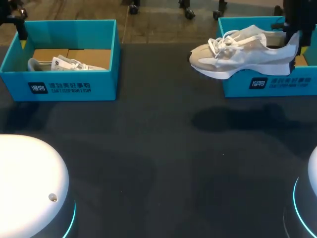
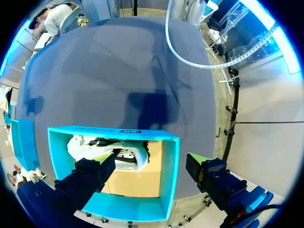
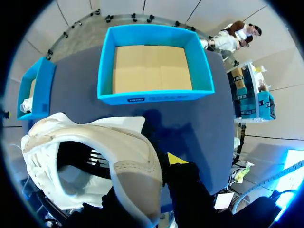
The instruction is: Take the shoe out of the shoebox, open the shoe tongue, remove and reinsert the insole, then place the shoe into the shoebox
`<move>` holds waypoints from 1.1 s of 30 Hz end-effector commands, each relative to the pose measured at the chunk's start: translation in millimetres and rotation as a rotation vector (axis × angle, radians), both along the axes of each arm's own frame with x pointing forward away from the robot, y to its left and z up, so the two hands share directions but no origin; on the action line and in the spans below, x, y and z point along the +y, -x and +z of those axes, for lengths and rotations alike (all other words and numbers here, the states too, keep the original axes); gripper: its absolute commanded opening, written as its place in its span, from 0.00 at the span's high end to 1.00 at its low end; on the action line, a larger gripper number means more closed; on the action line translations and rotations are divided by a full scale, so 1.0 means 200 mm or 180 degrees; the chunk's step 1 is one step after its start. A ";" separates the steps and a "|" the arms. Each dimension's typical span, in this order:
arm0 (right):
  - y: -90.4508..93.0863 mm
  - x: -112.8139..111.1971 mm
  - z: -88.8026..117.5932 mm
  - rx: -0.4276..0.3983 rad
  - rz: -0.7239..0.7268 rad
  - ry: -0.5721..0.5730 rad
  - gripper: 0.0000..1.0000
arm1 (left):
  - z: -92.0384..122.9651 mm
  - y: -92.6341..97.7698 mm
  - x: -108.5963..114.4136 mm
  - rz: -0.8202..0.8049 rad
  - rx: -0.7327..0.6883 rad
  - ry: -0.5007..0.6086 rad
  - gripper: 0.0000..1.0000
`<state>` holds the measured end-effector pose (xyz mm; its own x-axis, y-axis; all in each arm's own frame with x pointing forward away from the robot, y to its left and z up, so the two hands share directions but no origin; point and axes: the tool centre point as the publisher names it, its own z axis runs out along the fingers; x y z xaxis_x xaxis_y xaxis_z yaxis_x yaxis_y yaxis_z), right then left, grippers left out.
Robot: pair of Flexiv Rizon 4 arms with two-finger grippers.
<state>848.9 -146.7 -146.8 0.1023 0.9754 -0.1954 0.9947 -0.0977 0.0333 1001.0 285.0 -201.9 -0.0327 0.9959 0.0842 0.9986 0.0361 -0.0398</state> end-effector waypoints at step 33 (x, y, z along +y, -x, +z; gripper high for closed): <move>0.47 0.59 -0.40 0.0212 -0.0046 0.0092 1.00 | 0.00 0.00 0.00 -0.0003 0.0001 -0.0005 0.00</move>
<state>749.3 -34.3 -228.3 0.1031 0.9696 -0.2220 0.9938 -0.1097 -0.0179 1001.0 285.0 -201.9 -0.0326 0.9959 0.0841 0.9986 0.0360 -0.0398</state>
